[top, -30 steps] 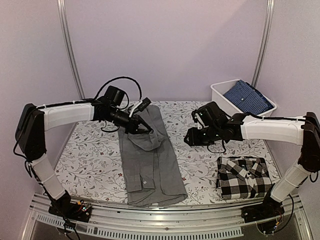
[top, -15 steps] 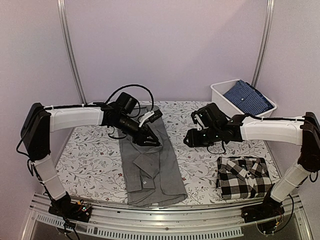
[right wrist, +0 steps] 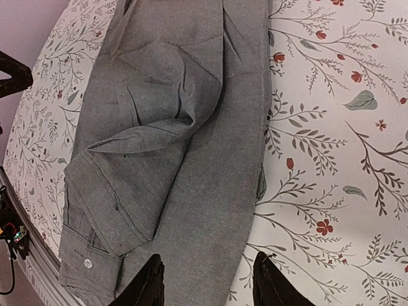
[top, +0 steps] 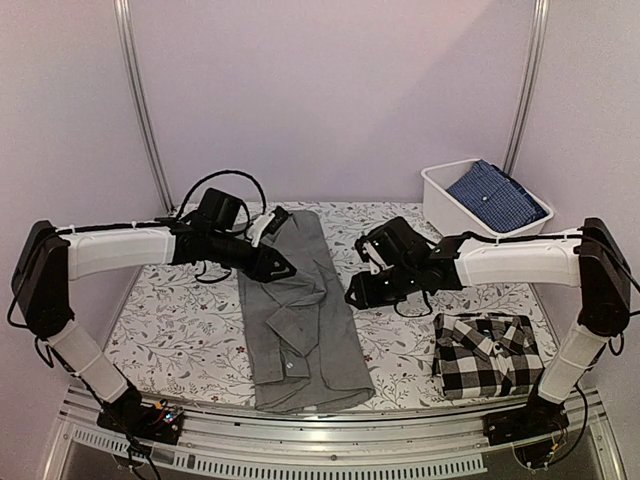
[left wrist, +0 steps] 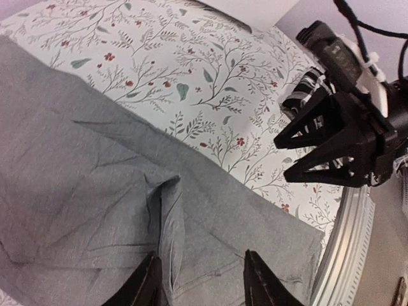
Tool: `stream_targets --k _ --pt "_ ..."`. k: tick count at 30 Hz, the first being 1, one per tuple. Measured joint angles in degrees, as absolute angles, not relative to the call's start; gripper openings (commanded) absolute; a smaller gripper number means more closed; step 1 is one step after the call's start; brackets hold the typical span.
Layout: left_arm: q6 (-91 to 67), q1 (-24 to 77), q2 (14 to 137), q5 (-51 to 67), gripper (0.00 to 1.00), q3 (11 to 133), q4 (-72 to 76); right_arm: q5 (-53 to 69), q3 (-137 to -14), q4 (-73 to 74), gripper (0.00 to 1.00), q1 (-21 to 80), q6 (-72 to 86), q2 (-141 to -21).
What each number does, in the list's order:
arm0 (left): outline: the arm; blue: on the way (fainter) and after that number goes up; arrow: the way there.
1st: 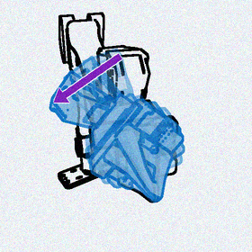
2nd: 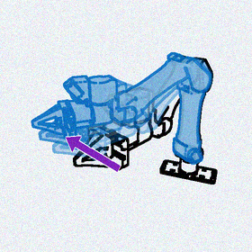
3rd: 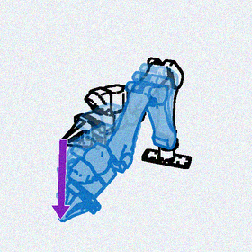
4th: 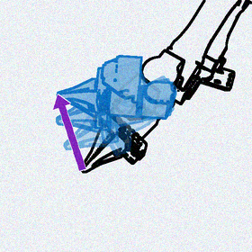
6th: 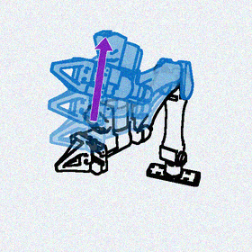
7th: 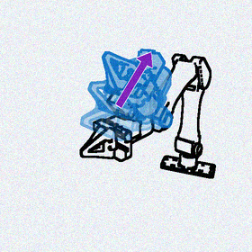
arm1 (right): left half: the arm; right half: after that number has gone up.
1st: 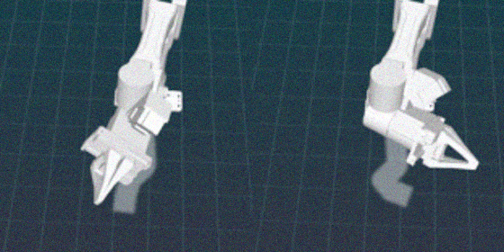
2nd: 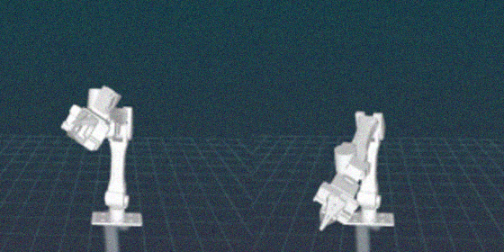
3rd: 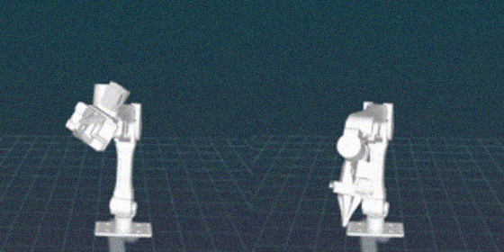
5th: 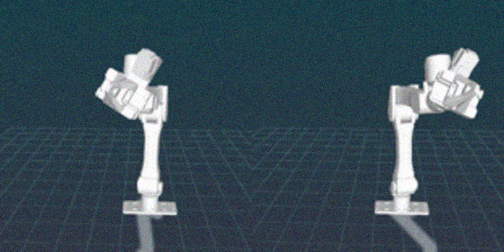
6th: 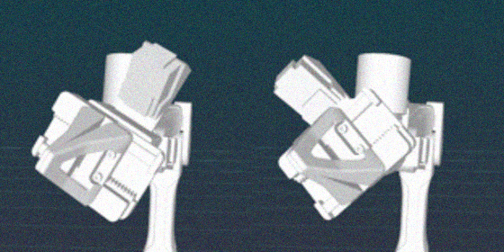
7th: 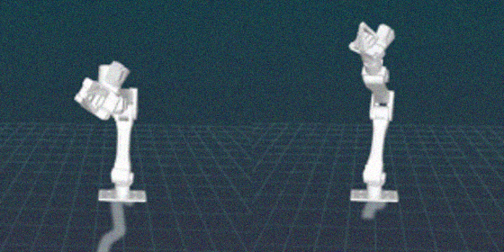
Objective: Fold and stack the long sleeve shirts
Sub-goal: Adjust the sleeve of the rectangle-folded shirt.
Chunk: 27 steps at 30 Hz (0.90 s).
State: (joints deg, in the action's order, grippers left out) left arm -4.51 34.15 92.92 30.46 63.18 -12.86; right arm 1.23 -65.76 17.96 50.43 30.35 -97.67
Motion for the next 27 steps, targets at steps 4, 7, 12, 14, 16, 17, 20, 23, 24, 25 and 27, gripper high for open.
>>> stream_targets --k 4,7,12,14,16,17,20,23,24,25,27 --pt "-11.0 33.0 90.0 28.6 0.44 56.3 -11.9 1.1 -65.8 18.3 0.47 51.0 30.3 -97.9" --pt "-15.2 33.3 89.6 27.6 0.44 52.2 -11.9 0.5 -65.8 18.6 0.47 50.8 30.2 -97.9" --pt "-19.4 33.8 88.9 25.7 0.43 47.8 -12.2 -0.5 -65.8 19.0 0.47 50.6 30.1 -97.9" --pt "-20.4 34.3 88.7 25.0 0.42 47.2 -12.2 -0.8 -65.8 19.0 0.47 50.6 30.1 -97.9" --pt "-21.1 34.8 88.7 24.7 0.4 47.1 -12.3 -1.0 -65.8 19.0 0.47 50.6 30.2 -97.8" --pt "-21.3 35.0 88.7 24.7 0.38 47.1 -12.2 -1.1 -65.8 19.0 0.47 50.6 30.2 -97.8" --pt "-21.7 35.4 89.0 24.0 0.31 47.1 -12.3 -1.4 -65.6 19.1 0.47 50.6 30.2 -97.4" --pt "-21.9 35.7 90.0 23.4 0.26 47.5 -12.6 -1.6 -65.3 19.1 0.47 50.6 30.2 -96.9" --pt "-21.8 35.9 90.4 23.2 0.26 47.9 -12.9 -1.7 -65.1 19.2 0.47 50.6 30.2 -96.6" --pt "-21.6 36.2 90.8 22.9 0.26 48.3 -13.3 -1.7 -64.9 19.2 0.47 50.5 30.2 -96.4" --pt "-21.5 36.8 91.4 22.2 0.28 49.2 -14.1 -1.8 -64.7 19.2 0.47 50.5 30.2 -96.0"
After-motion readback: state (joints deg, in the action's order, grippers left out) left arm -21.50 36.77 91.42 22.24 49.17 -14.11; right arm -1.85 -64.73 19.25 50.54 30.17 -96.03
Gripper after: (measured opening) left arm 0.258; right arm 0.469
